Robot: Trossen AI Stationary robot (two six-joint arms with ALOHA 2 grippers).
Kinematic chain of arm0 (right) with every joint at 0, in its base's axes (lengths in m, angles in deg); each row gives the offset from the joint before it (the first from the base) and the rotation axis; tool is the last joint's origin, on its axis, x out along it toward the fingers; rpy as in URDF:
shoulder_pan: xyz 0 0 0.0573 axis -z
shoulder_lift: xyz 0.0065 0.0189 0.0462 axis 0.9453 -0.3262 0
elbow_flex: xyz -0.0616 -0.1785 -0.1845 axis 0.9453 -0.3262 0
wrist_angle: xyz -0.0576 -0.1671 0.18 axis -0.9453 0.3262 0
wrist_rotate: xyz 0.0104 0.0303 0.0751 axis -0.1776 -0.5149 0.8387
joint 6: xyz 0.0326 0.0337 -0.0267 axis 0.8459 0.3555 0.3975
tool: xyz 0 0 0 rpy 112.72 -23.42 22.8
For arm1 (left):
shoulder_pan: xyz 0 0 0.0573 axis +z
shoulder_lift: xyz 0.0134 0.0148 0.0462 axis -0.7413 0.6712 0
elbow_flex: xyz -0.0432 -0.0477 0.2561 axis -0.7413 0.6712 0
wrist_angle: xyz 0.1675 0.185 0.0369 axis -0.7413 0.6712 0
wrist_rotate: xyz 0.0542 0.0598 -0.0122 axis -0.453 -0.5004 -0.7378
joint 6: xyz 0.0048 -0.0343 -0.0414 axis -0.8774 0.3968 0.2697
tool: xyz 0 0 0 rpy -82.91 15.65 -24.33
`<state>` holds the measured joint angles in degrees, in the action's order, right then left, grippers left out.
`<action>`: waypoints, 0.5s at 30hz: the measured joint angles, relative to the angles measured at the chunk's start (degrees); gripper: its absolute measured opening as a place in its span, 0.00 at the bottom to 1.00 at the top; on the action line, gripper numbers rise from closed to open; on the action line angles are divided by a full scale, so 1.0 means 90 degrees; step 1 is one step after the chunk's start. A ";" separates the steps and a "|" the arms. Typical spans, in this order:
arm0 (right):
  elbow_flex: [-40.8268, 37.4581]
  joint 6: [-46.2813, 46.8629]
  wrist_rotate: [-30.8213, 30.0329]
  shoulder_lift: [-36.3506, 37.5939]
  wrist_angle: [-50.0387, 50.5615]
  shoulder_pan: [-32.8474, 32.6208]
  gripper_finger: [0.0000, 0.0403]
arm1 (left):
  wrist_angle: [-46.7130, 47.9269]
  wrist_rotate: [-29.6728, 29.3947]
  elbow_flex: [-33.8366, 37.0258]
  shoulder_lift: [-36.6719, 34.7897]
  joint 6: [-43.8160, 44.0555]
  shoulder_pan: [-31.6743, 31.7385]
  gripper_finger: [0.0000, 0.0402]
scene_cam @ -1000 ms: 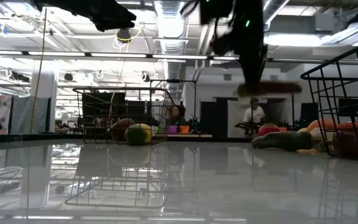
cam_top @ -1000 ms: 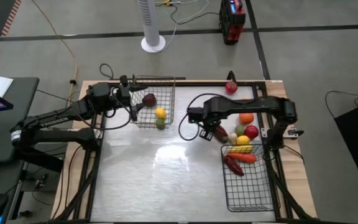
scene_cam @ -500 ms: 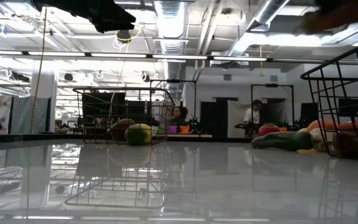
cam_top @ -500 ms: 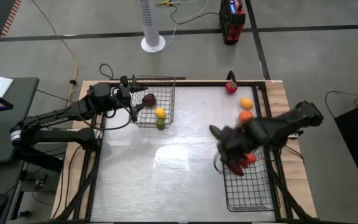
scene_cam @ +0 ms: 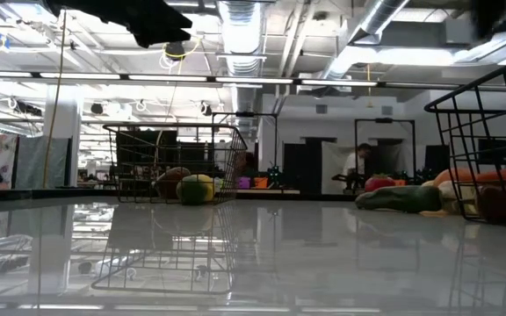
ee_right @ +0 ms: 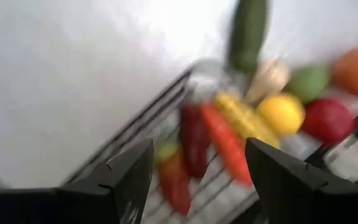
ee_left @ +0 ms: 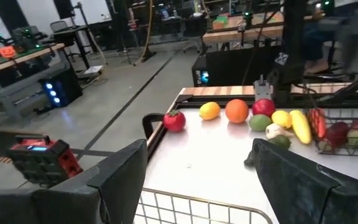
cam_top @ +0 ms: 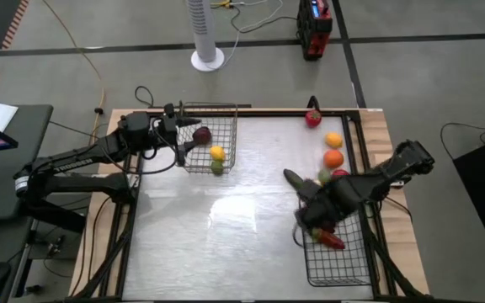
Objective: Sort produce into baskets
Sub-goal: Put the green bell pepper into the right wire basket
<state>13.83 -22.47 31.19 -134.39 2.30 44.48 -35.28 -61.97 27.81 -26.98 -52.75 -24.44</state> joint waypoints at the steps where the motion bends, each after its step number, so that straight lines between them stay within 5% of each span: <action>1: 0.0000 -0.0129 -0.0151 0.0007 0.0002 0.0222 0.70 | 0.0002 0.0043 0.0000 0.0000 0.0001 0.0000 0.69; 7: -0.0375 -0.1453 -0.0510 -0.0027 -0.0456 0.1760 0.70 | 0.0005 0.0434 0.0000 0.0002 0.0108 0.0000 0.69; 15: -0.1748 -0.3222 0.0400 -0.0035 -0.2362 0.3332 0.70 | 0.0058 0.0594 0.0000 0.0002 0.0100 -0.0005 0.69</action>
<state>-1.91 -51.47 34.79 -134.70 -18.95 74.47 -34.75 -56.63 27.81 -26.96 -51.85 -24.49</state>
